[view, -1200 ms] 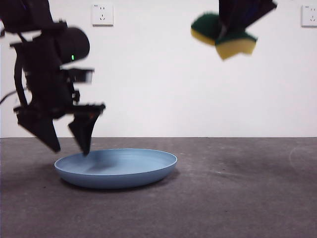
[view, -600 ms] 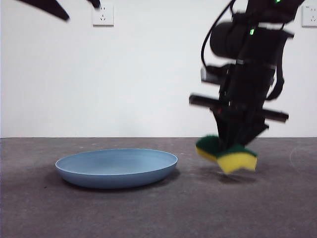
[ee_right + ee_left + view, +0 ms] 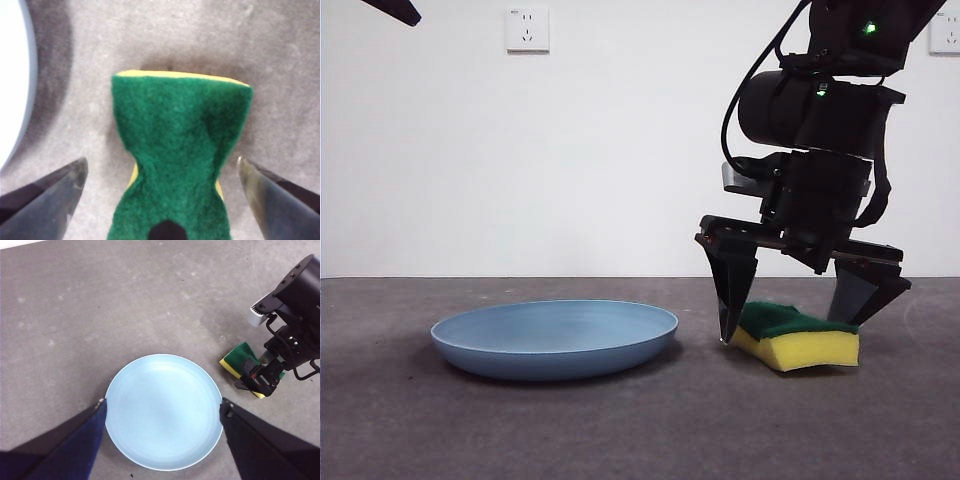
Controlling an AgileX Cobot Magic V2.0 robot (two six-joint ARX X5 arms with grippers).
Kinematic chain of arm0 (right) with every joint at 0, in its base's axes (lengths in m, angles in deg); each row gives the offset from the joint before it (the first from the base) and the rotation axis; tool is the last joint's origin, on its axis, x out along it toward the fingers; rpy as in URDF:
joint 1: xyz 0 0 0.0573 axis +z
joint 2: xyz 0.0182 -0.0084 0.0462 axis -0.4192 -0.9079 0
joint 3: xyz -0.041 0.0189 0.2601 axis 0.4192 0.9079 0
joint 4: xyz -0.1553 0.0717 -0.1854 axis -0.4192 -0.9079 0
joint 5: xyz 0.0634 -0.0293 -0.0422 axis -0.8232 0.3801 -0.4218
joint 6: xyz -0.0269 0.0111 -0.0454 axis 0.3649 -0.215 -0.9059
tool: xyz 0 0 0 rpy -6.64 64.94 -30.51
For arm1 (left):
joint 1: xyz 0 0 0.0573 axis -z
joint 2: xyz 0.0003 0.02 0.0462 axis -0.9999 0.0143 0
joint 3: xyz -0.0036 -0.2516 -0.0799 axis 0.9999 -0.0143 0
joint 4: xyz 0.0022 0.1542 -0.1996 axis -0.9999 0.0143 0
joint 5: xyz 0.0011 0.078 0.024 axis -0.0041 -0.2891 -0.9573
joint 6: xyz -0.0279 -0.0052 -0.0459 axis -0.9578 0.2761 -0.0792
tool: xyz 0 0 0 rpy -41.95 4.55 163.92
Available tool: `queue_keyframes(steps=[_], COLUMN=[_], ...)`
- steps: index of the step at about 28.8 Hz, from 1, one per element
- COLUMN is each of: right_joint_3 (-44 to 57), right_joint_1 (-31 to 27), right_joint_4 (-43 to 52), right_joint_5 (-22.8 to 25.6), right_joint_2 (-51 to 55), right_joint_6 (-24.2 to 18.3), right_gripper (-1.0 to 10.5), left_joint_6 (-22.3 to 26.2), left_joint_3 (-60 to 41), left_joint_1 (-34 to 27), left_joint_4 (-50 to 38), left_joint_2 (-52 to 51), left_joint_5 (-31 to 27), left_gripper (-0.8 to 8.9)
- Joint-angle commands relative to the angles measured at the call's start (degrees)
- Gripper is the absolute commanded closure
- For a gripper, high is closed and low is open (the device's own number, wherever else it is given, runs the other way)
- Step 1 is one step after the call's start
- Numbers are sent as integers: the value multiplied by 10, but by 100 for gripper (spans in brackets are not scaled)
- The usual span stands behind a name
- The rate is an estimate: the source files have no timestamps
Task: Pick up the plate,pick up the cloth,clean the plate with the cloth
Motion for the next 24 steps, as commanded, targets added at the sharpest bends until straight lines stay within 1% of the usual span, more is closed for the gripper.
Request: queue_keyframes(steps=[1, 4, 7, 8, 9, 10, 11, 12, 13, 14, 15, 17, 21, 24], right_joint_3=[4, 3, 3, 3, 3, 3, 3, 3, 3, 3, 3, 3, 5, 13], right_joint_1=[0, 0, 0, 0, 0, 0, 1, 1, 1, 1, 1, 1, 3, 14], right_joint_4=[1, 0, -3, -6, -9, -12, -12, -12, -12, -12, -13, -18, -21, -20], right_joint_5=[3, 3, 3, 3, 1, 0, -1, -2, -3, -3, -3, -2, -2, 4], right_joint_2=[4, 34, 98, 125, 151, 183, 213, 247, 272, 298, 323, 372, 421, 449], right_joint_6=[-2, -3, -7, -7, -8, -14, -18, -22, -24, -28, -31, -44, -50, -67], right_gripper=[433, 443, 455, 530, 638, 777, 877, 932, 950, 950, 950, 951, 955, 955], left_joint_6=[-4, -4, -4, -4, -4, -3, -3, -1, -1, 4, 12, 12, 12, 26], left_joint_3=[-1, -1, -1, -1, -1, -1, -1, -1, -1, -1, -1, -1, -1, -2], left_joint_1=[2, 2, 2, 2, 2, 2, 2, 2, 2, 2, 2, 2, 8, 18], left_joint_4=[8, 10, 10, 10, 10, 11, 10, 10, 10, 9, 5, -14, -42, -39], left_joint_2=[0, 0, 0, 0, 0, 0, 0, 0, 0, 0, 0, -6, -28, -52], left_joint_5=[-1, -2, -17, -18, -17, -17, -17, -17, -17, -17, -18, -20, -25, -61], left_gripper=[436, 436, 437, 442, 453, 524, 614, 720, 794, 827, 822, 822, 822, 822])
